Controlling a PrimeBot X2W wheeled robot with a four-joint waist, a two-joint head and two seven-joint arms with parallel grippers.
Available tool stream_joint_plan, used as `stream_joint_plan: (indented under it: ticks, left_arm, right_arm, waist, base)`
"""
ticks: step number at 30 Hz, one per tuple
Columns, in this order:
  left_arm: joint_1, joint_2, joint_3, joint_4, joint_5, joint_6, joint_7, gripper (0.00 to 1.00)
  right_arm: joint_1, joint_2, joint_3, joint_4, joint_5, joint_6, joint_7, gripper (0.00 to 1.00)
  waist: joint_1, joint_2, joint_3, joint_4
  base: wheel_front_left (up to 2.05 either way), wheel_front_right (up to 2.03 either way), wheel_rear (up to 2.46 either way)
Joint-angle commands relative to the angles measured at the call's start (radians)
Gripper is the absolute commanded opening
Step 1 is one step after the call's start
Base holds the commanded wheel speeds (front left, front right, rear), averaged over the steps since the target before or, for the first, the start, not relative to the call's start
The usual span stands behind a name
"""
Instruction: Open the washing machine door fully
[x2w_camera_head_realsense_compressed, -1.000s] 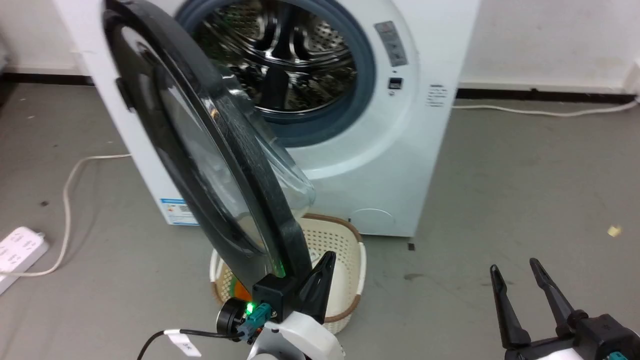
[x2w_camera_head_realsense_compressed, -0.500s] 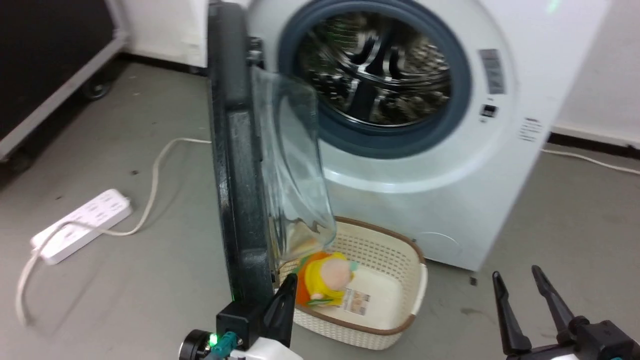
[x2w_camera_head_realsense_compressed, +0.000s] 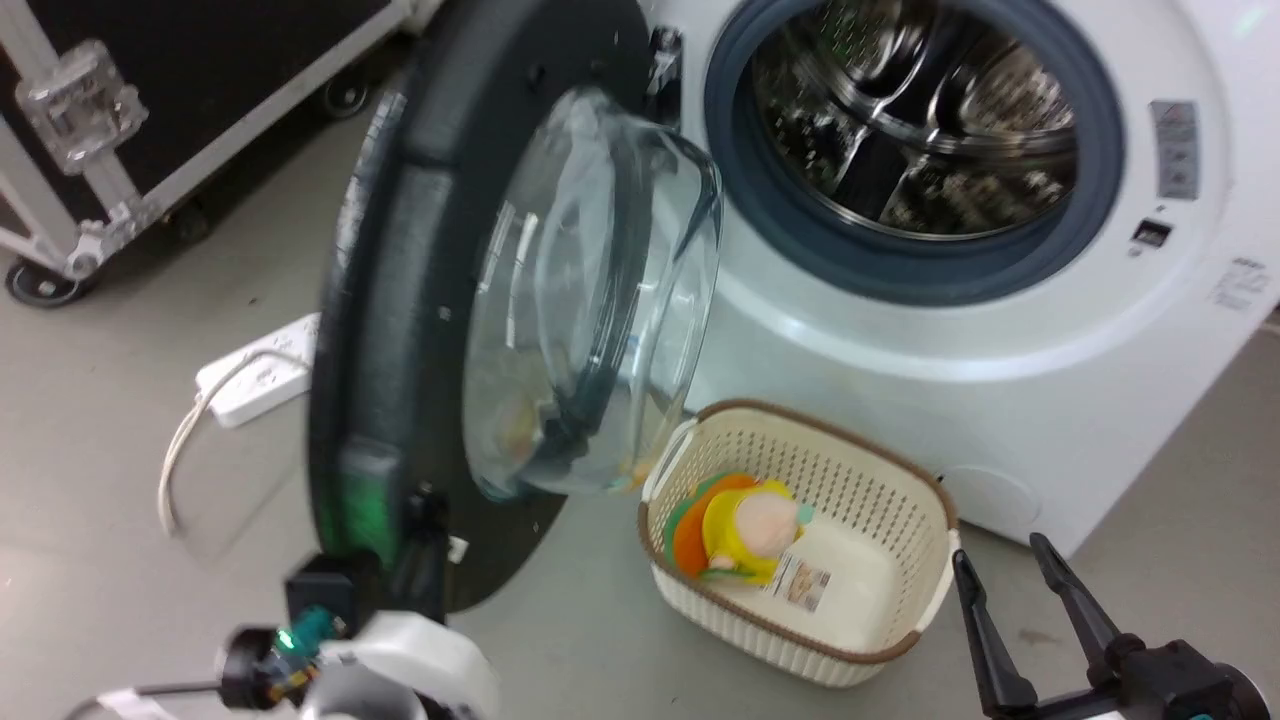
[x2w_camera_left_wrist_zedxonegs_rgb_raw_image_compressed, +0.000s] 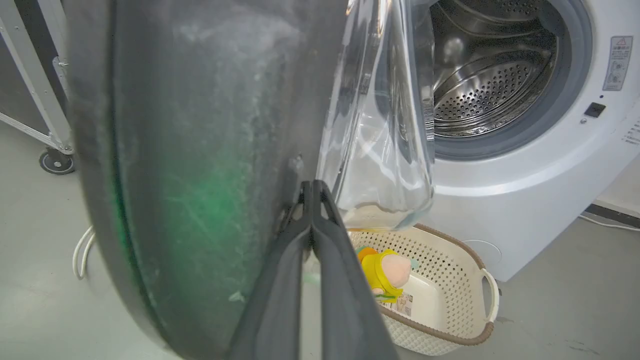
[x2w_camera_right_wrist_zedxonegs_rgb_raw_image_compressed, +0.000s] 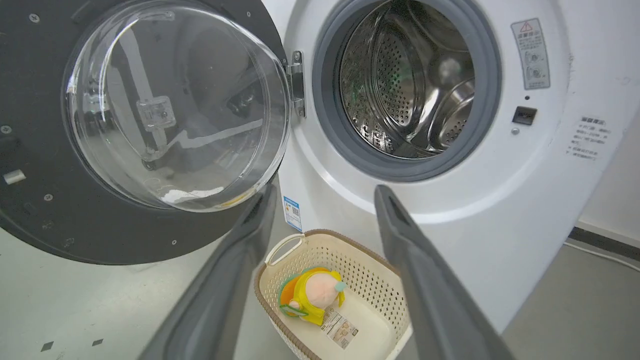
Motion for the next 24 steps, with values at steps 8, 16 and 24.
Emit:
stream_joint_plan:
  ticks: [8,16,24]
  left_arm:
    - [-0.133,0.083,0.097,0.069,-0.05,-0.024,0.01,0.0]
    - [-0.275,0.166,0.205,0.179,-0.096,-0.041,-0.02,0.0]
    - [-0.39,0.247,0.297,0.337,-0.149,-0.056,-0.038,0.0]
  right_arm:
    - [-0.046,-0.002,0.009,-0.036,-0.058,0.001,0.022,1.0]
    - [-0.081,-0.046,0.011,-0.087,-0.065,0.001,0.059,1.0]
    - [-0.099,-0.083,-0.005,-0.139,-0.066,0.001,0.092,1.0]
  waist:
    - [-0.0001,0.0,0.146,0.024]
    - [-0.0001,0.0,0.247,0.001]
    - [-0.0001,0.0,0.303,-0.031]
  base:
    - [0.0,0.0,0.0]
    - [0.0,0.0,0.0]
    - [0.0,0.0,0.0]
